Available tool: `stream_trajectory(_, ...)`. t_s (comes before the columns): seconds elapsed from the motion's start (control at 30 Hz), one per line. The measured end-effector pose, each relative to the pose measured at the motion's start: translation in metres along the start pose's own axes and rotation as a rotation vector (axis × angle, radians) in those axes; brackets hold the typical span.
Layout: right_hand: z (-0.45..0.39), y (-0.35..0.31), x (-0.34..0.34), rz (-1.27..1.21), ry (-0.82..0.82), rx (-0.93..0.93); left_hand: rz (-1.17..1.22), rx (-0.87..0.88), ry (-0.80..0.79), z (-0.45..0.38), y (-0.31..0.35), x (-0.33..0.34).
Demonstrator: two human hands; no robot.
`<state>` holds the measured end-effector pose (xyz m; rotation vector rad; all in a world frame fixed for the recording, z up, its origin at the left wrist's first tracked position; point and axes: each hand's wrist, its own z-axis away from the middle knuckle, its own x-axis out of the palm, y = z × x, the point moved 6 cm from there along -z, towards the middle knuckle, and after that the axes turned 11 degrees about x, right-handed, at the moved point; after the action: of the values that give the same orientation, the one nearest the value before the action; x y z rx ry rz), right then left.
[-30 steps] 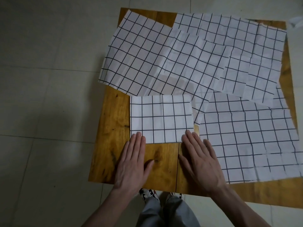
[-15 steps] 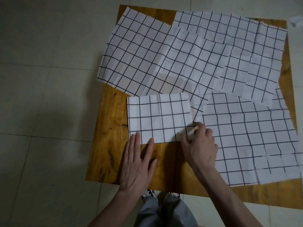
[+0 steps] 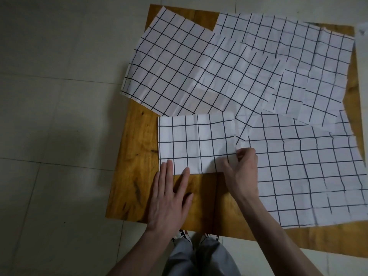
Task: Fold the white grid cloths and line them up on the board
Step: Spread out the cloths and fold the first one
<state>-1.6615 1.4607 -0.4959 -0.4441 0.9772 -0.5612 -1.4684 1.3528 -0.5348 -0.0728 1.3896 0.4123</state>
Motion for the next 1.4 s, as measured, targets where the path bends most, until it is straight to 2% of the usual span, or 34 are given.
stream_trajectory(0.23,0.002,0.013,-0.001,-0.345,-0.078,0.176,-0.032,0.045,-0.018,-0.004,0.002,-0.005)
stream_trajectory(0.5,0.009,0.021,-0.011,-0.366,-0.054,0.108,-0.025,0.103,0.035,-0.037,0.024,-0.015)
stream_trajectory(0.77,0.010,0.029,-0.032,-0.434,-0.002,0.103,-0.037,0.133,-0.025,-0.062,0.043,-0.010)
stream_trajectory(1.1,0.040,0.008,-0.017,-0.379,-0.053,-0.165,-0.012,0.176,0.015,-0.055,0.037,-0.017)
stream_trajectory(1.27,0.053,-0.003,-0.004,-0.315,-0.056,-0.259,0.011,0.079,0.115,-0.037,0.009,-0.026)
stream_trajectory(1.4,0.059,-0.012,0.013,-0.191,-0.067,-0.358,0.025,0.049,0.137,-0.025,-0.008,-0.022)
